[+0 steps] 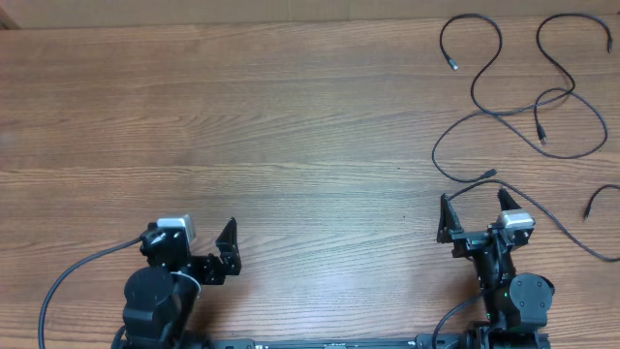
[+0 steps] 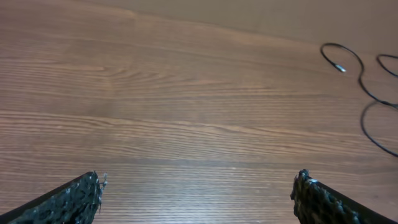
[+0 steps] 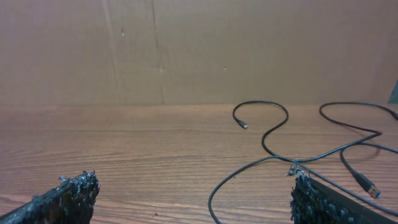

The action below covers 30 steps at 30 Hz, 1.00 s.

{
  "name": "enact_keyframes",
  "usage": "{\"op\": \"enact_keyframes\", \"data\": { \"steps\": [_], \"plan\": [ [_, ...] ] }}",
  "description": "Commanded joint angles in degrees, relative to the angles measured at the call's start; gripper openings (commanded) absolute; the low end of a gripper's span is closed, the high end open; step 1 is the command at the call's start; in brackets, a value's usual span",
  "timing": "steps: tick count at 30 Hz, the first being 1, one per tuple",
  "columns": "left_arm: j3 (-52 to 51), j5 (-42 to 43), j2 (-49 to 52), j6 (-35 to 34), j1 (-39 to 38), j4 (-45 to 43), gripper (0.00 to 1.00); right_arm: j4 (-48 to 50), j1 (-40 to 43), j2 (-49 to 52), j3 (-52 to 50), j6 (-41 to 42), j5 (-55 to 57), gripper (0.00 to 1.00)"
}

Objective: Untangle cables

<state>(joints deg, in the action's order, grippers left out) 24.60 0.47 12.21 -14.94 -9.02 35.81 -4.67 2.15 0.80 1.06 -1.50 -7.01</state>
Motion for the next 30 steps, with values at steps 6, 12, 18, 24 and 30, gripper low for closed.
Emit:
{"op": "enact_keyframes", "data": {
  "steps": [6,12,18,24,30],
  "plan": [
    [-6.0,-0.1,-8.0,6.2,3.8,-5.9,0.99,0.3,-0.3,-0.6,-0.6,-0.1,0.8,1.00],
    [-9.2,-4.1,-10.7,5.5,4.8,-9.7,0.99,0.3,-0.3,-0.6,-0.6,-0.1,0.8,1.00],
    [-12.2,-8.5,-12.0,2.8,6.7,-14.7,1.00,0.3,-0.3,-0.6,-0.6,-0.1,0.8,1.00],
    [-15.6,-9.9,-12.1,2.7,8.1,-19.3,1.00,0.3,-0.3,-0.6,-0.6,-0.1,0.8,1.00],
    [-20.8,-9.9,-12.1,2.7,8.6,-26.0,1.00,0.3,-0.3,-0.6,-0.6,-0.1,0.8,1.00]
  ]
}}
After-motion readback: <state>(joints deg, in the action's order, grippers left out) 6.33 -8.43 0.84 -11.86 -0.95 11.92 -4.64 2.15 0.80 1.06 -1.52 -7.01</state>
